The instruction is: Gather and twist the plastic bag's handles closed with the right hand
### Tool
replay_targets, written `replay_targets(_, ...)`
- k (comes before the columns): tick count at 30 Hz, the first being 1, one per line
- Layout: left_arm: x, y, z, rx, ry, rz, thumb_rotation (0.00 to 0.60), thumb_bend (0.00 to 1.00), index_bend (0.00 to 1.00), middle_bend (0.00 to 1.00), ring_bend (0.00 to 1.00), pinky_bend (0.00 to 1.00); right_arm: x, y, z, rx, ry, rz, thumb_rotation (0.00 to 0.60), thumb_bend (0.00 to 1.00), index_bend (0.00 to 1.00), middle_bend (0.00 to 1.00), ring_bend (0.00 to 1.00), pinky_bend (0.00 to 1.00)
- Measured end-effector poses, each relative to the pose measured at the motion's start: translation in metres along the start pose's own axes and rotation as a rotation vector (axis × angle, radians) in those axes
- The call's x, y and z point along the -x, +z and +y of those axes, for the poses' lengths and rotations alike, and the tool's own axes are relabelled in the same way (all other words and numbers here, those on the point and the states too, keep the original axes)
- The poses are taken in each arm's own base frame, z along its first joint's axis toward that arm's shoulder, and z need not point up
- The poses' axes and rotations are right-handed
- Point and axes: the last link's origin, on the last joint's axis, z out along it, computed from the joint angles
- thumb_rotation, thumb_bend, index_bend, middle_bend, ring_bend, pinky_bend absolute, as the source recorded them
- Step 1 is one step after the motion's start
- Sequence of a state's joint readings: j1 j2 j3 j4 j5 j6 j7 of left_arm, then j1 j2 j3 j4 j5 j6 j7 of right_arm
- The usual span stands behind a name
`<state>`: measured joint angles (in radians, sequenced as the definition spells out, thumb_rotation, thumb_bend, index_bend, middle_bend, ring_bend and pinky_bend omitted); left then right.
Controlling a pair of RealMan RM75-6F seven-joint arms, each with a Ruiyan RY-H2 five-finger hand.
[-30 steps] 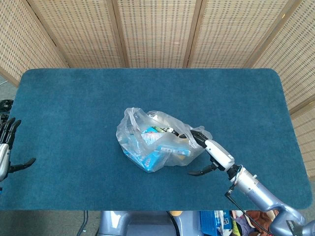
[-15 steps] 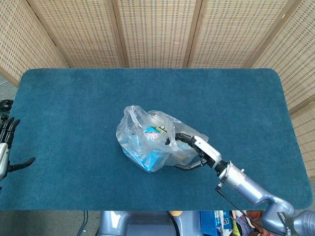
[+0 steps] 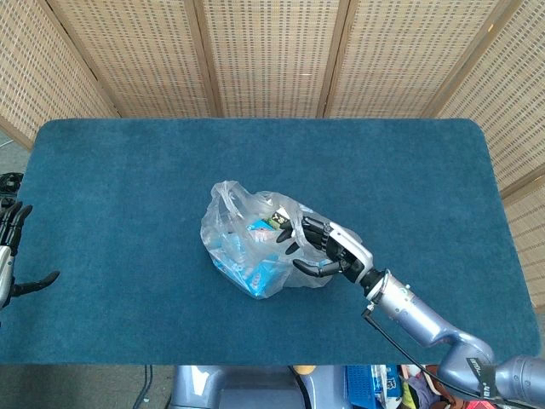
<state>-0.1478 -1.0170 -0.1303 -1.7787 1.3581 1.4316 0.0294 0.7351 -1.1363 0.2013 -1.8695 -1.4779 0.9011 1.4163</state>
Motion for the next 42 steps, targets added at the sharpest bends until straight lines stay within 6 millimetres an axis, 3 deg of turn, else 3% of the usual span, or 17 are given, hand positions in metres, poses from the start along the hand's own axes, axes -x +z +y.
replay_targets(8, 0.001, 0.007, 0.003, 0.025, 0.017, 0.002, 0.6, 0.07, 0.0, 0.0, 0.0, 0.0, 0.0, 0.004, -0.004, 0.031, 0.133, -0.014, 0.6, 0.44, 0.33, 0.41, 0.29, 0.34)
replay_targets(14, -0.004, 0.031, 0.017, 0.096, 0.025, 0.03, 0.6, 0.07, 0.0, 0.0, 0.0, 0.0, -0.005, 0.006, -0.008, 0.045, 0.156, -0.027, 0.6, 0.46, 0.34, 0.43, 0.29, 0.34)
replay_targets(19, -0.007, 0.064, 0.037, 0.228, 0.056, 0.053, 0.6, 0.07, 0.0, 0.0, 0.0, 0.0, -0.011, 0.005, -0.007, 0.061, 0.139, -0.018, 0.6, 0.49, 0.36, 0.47, 0.33, 0.35)
replay_targets(22, -0.006, 0.081, 0.051, 0.317, 0.075, 0.07, 0.6, 0.07, 0.0, 0.0, 0.0, 0.0, -0.013, 0.005, -0.005, 0.07, 0.14, -0.017, 0.6, 0.51, 0.38, 0.5, 0.37, 0.4)
replay_targets(30, 0.008, 0.125, 0.091, 0.515, 0.095, 0.119, 0.6, 0.07, 0.0, 0.0, 0.0, 0.0, -0.016, 0.007, -0.002, 0.102, 0.127, -0.021, 0.6, 0.56, 0.46, 0.59, 0.48, 0.44)
replay_targets(42, 0.019, 0.156, 0.142, 0.631, 0.12, 0.115, 0.6, 0.08, 0.0, 0.0, 0.0, 0.01, -0.012, 0.013, 0.0, 0.13, 0.147, -0.019, 0.6, 0.6, 0.58, 0.64, 0.52, 0.44)
